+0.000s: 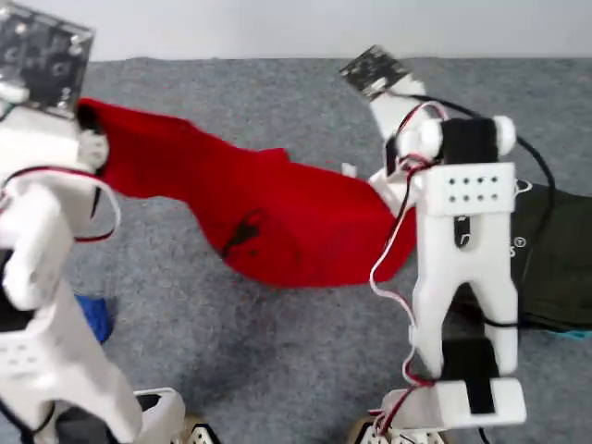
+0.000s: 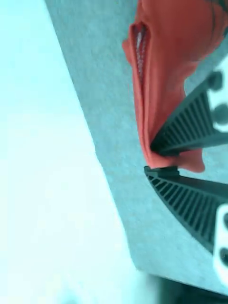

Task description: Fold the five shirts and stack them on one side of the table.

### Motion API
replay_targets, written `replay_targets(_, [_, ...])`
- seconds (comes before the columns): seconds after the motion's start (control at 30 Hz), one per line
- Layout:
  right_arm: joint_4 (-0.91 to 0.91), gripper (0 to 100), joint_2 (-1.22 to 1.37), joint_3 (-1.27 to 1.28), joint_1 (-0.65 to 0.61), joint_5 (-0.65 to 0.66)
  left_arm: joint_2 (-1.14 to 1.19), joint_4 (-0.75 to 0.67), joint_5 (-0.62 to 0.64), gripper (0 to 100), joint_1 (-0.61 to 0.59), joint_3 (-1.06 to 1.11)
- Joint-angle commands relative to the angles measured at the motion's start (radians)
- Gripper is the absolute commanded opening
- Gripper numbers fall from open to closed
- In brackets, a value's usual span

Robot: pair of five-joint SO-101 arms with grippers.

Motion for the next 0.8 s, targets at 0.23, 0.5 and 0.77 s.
replay_targets(0.23, [0.044, 23.3, -0.363, 0.338, 0.001, 0.006, -0.199, 0.012, -0.078, 1, -0.081, 0.249])
replay_targets(0.5, [0.042, 23.6, -0.45, 0.486, 0.005, 0.009, -0.221, 0.0, -0.077, 1, -0.083, 0.332])
replay_targets(0.77, [-0.024, 23.5, -0.444, 0.7, -0.131, 0.005, -0.215, -0.034, -0.083, 1, -0.083, 0.475])
